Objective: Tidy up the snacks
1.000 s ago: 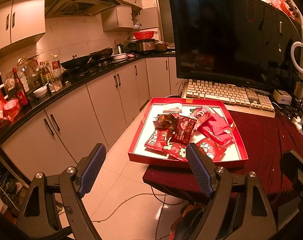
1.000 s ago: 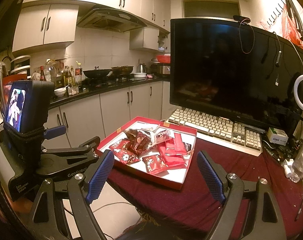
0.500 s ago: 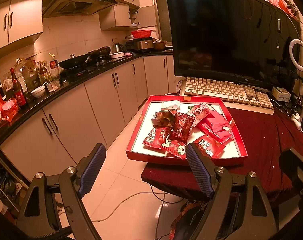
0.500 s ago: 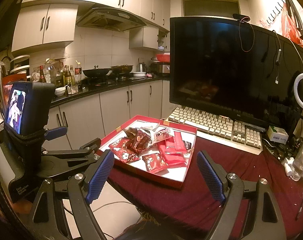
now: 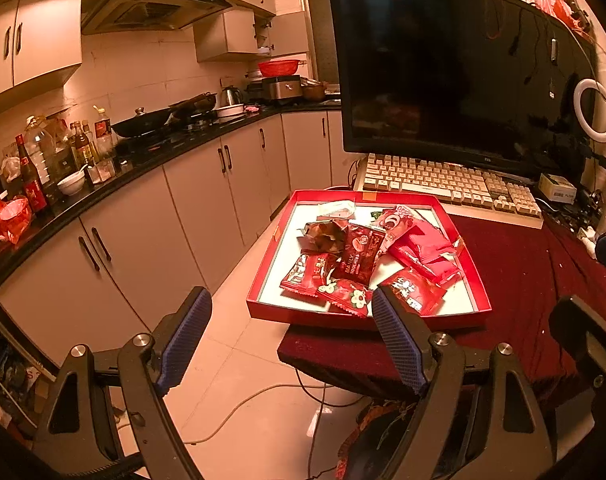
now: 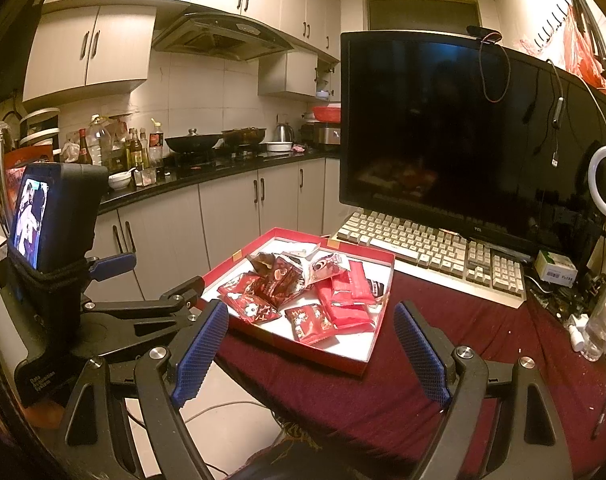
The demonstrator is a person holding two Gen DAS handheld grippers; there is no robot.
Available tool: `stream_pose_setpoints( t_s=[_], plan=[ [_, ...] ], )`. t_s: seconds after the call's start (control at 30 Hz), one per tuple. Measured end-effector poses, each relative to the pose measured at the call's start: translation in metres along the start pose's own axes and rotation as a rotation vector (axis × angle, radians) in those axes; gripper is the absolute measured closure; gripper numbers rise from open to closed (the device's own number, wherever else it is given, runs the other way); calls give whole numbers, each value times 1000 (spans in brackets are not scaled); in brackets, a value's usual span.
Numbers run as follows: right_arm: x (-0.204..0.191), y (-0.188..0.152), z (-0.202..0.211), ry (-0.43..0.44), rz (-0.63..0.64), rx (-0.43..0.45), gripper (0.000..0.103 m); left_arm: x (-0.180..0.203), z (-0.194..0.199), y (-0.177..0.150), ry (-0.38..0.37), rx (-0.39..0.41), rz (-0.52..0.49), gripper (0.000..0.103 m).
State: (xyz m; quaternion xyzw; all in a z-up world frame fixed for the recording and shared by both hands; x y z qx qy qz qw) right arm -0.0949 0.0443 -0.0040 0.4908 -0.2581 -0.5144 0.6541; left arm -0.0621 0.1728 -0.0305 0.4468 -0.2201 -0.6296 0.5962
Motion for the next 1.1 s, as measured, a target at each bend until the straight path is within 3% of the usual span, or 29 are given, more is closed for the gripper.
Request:
stream_pose_setpoints(
  t_s=[1.1],
  plan=[
    [-1,-5,-7,-4,6,-11,17,-7,-3,0,-38,21,40,20]
  ],
)
Point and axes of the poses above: each gripper's, at about its wrist camera, not at the fingertips, and z roughly against the way its jaws point, x to its right, y to its top, the point moved 10 cm from there along -z, roughly the way its jaws point, and after that the axes turned 13 degrees about -z, right-handed, at the moved point
